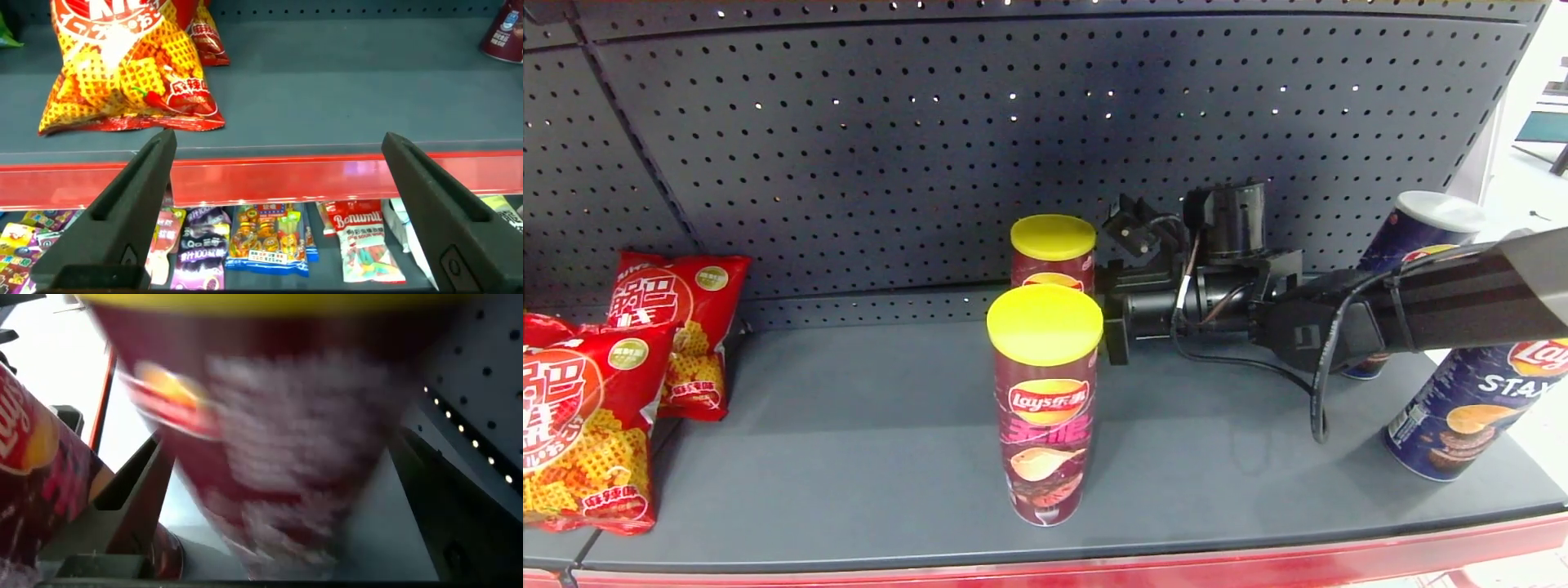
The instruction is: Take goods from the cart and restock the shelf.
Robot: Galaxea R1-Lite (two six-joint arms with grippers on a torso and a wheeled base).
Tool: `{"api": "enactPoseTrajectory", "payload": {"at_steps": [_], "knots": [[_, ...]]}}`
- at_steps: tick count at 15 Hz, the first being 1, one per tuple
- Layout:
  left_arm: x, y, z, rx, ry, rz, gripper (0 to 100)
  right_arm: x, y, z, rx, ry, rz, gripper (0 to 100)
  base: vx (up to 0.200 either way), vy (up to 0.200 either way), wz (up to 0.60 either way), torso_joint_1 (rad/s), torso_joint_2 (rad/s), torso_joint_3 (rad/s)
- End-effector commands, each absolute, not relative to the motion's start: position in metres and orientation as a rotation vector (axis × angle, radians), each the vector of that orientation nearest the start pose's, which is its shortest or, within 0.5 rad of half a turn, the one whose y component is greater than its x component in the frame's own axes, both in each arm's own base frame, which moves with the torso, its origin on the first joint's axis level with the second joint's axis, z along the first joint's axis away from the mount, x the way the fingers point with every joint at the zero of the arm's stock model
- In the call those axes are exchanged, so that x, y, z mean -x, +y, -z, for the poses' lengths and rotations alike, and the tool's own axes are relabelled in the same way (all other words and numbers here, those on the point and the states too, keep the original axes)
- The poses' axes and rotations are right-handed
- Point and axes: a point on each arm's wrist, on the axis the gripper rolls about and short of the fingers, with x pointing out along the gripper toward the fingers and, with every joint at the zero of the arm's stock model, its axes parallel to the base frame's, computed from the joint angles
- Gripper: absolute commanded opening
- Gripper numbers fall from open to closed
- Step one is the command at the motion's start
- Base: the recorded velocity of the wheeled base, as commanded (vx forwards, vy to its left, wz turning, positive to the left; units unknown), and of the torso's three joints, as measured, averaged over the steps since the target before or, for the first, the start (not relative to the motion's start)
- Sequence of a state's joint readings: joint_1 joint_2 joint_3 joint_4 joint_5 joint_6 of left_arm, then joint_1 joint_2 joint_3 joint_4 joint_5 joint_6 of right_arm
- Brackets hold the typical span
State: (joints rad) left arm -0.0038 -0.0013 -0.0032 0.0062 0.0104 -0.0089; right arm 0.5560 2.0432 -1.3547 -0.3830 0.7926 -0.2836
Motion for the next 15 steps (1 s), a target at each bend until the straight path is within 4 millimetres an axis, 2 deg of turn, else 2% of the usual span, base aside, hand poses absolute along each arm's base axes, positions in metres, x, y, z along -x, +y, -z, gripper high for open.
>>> {"api": "enactPoseTrajectory", "payload": {"at_steps": [1,6,15], "knots": [[0.023,0.0,-0.076,0.009,0.003,-0.006,100,-0.34,0.218,-0.186,0.196,0.148,-1.348,100,0.0,0.0,0.0,0.0,0.0,0.0],[0.023,0.0,-0.076,0.009,0.003,-0.006,100,-0.345,0.194,-0.177,0.205,0.179,-1.291,100,0.0,0.0,0.0,0.0,0.0,0.0],[0.023,0.0,-0.076,0.009,0.003,-0.006,100,-0.351,0.189,-0.173,0.205,0.187,-1.275,100,0.0,0.0,0.0,0.0,0.0,0.0]]}}
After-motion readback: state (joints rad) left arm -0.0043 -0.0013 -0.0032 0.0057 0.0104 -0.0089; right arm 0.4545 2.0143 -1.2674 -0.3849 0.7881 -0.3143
